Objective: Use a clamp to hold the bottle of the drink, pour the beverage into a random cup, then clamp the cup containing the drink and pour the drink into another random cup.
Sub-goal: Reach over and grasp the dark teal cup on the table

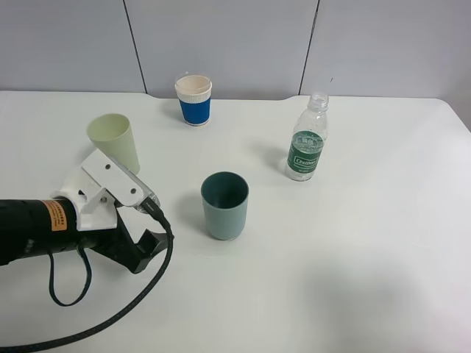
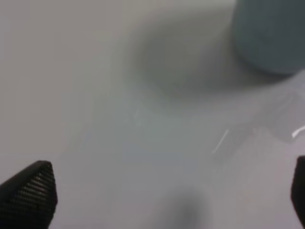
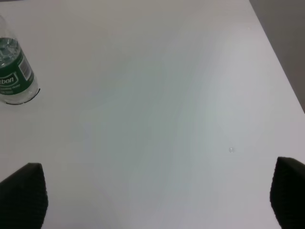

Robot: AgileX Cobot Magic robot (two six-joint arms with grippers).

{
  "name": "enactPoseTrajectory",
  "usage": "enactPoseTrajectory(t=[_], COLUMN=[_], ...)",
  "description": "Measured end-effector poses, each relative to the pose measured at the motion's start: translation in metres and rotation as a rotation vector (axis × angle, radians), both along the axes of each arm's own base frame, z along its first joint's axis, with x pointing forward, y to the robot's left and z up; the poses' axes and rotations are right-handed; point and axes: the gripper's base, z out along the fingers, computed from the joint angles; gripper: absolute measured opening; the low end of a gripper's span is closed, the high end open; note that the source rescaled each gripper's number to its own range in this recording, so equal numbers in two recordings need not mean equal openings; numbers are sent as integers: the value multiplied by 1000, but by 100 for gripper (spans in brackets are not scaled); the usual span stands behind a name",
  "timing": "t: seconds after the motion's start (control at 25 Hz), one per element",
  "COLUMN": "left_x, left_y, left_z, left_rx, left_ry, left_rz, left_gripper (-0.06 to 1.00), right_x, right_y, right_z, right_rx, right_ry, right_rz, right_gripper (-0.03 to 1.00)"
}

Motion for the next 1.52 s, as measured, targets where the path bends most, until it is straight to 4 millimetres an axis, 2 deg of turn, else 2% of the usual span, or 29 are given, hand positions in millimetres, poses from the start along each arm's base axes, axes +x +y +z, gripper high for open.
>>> enactPoseTrajectory(t=[0.2,0.48,0.76,1.12,1.52], left_x=[1,4,6,8,22], left_y=[-13,-23,-31,-35,-46], left_z=[-7,-25,-35,-40,-56], left_rx=[-88,-188,-279,-349,-344], left_ry=[-21,-26,-75,-117,-105], left_rz=[-91,-114,-153,-161,-163], left_gripper=[100,100,100,100,100], right_x=[0,0,0,0,0], right_y=[0,0,0,0,0], right_z=[0,0,0,0,0], right_rx=[0,0,0,0,0], right_ry=[0,0,0,0,0], right_rz=[0,0,0,0,0], right_gripper=[100,100,100,100,100])
